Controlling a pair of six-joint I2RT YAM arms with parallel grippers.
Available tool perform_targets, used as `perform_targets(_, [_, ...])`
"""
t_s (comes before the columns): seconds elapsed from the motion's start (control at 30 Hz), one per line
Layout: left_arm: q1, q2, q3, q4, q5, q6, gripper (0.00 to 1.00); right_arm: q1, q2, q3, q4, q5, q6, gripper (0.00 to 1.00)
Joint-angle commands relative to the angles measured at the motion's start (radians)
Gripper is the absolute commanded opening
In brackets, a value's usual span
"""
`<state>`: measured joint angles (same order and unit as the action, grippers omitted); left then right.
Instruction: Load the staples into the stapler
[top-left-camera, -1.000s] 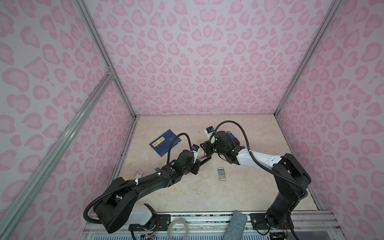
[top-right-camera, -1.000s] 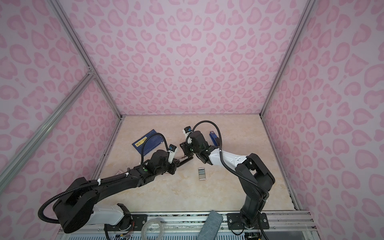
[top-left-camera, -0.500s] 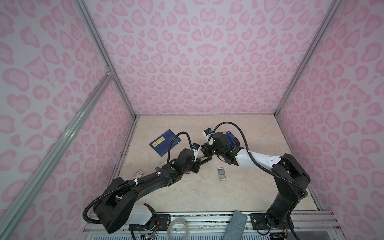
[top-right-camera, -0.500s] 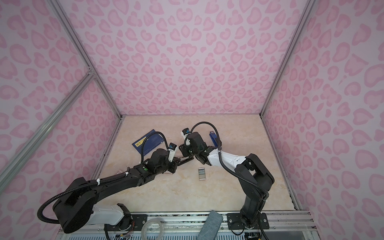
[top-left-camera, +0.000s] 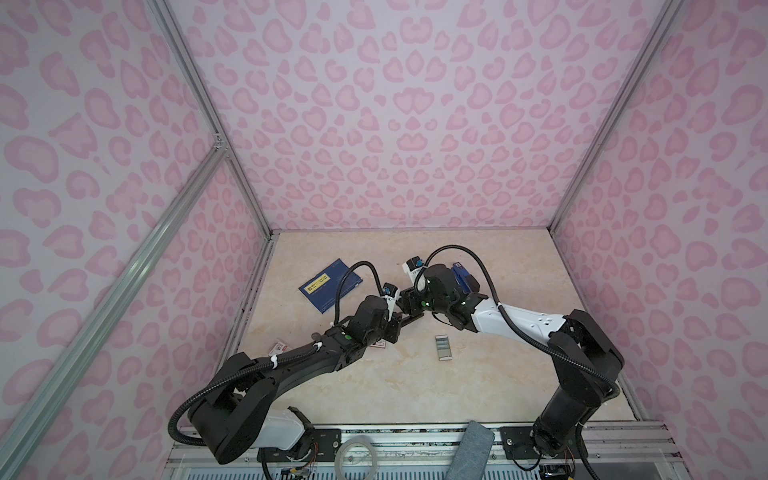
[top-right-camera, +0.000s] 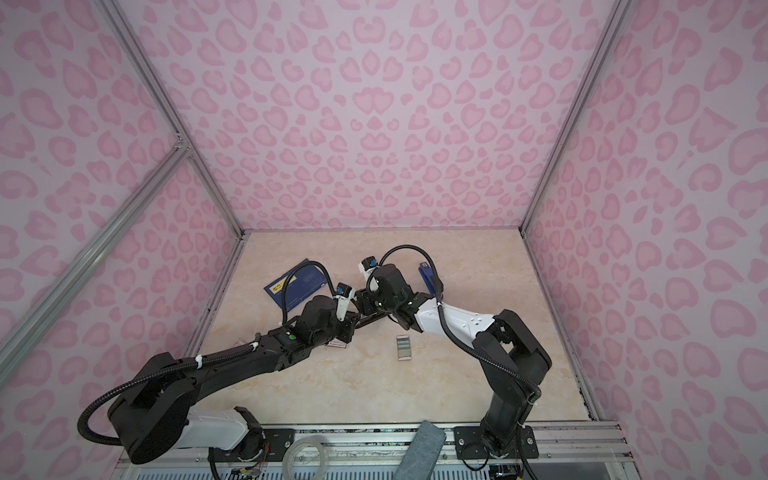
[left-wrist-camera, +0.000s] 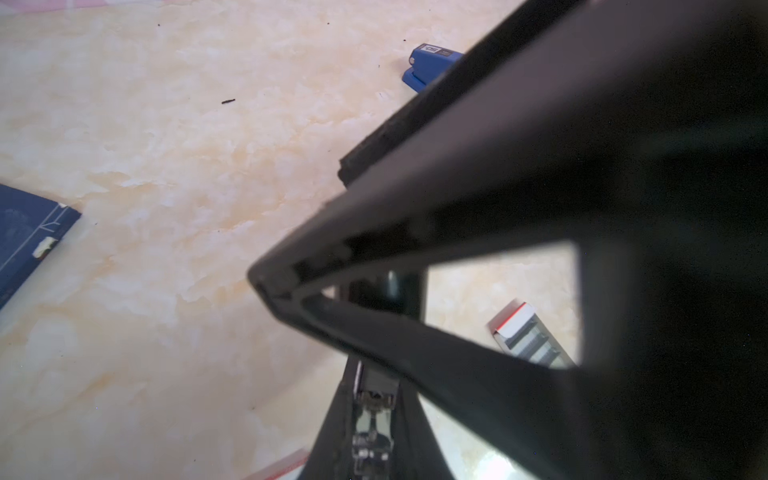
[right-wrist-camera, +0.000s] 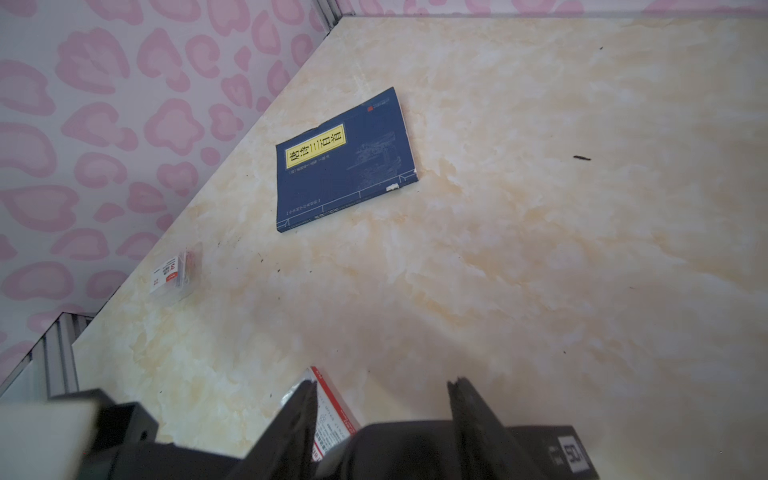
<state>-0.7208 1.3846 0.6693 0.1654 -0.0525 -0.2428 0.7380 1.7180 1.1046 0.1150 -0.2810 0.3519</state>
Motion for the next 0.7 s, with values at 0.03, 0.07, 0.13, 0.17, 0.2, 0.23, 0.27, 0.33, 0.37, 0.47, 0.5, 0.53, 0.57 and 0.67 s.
perform_targets(0.03, [-0.001, 0.008, 0.01, 0.031, 0.005, 0.007, 0.04, -0.003, -0.01, 0.001, 0.054, -0.034, 0.011, 0.54])
perform_targets(0.07, [-0.002, 0.007, 0.01, 0.031, 0.005, 0.007, 0.04, -0.005, -0.014, -0.003, 0.055, -0.035, 0.012, 0.54])
perform_targets(0.13, [0.0, 0.011, 0.008, 0.031, 0.004, 0.007, 0.04, -0.012, -0.022, -0.006, 0.052, -0.032, 0.013, 0.54])
perform_targets(0.17, [-0.001, 0.012, 0.007, 0.031, 0.004, 0.006, 0.04, -0.016, -0.026, -0.01, 0.048, -0.031, 0.015, 0.54])
perform_targets(0.2, [-0.002, 0.015, 0.005, 0.032, -0.002, 0.005, 0.04, -0.021, -0.029, -0.011, 0.041, -0.026, 0.015, 0.54])
perform_targets(0.23, [-0.002, 0.019, 0.003, 0.034, -0.008, 0.005, 0.04, -0.027, -0.032, -0.015, 0.038, -0.023, 0.015, 0.54])
perform_targets(0.27, [-0.001, 0.023, 0.001, 0.036, -0.014, 0.005, 0.04, -0.033, -0.036, -0.022, 0.037, -0.018, 0.016, 0.54])
perform_targets(0.33, [-0.002, 0.043, -0.002, 0.048, -0.024, 0.004, 0.05, -0.05, -0.052, -0.043, 0.035, -0.007, 0.019, 0.54])
perform_targets(0.37, [-0.002, 0.052, -0.002, 0.053, -0.023, 0.003, 0.05, -0.058, -0.061, -0.054, 0.035, -0.003, 0.021, 0.54])
perform_targets(0.47, [-0.006, 0.094, 0.004, 0.065, -0.016, 0.001, 0.06, -0.09, -0.096, -0.108, 0.038, 0.015, 0.026, 0.53])
perform_targets(0.5, [-0.009, 0.111, 0.008, 0.067, -0.019, 0.002, 0.06, -0.102, -0.109, -0.13, 0.043, 0.017, 0.032, 0.53])
perform_targets(0.53, [-0.014, 0.129, 0.013, 0.066, -0.025, 0.003, 0.06, -0.114, -0.121, -0.152, 0.047, 0.019, 0.038, 0.53])
perform_targets(0.57, [-0.022, 0.144, 0.017, 0.069, -0.033, 0.008, 0.06, -0.127, -0.134, -0.174, 0.053, 0.019, 0.043, 0.53])
perform_targets(0.67, [-0.045, 0.192, 0.027, 0.069, -0.051, 0.017, 0.06, -0.151, -0.17, -0.235, 0.065, 0.032, 0.054, 0.53])
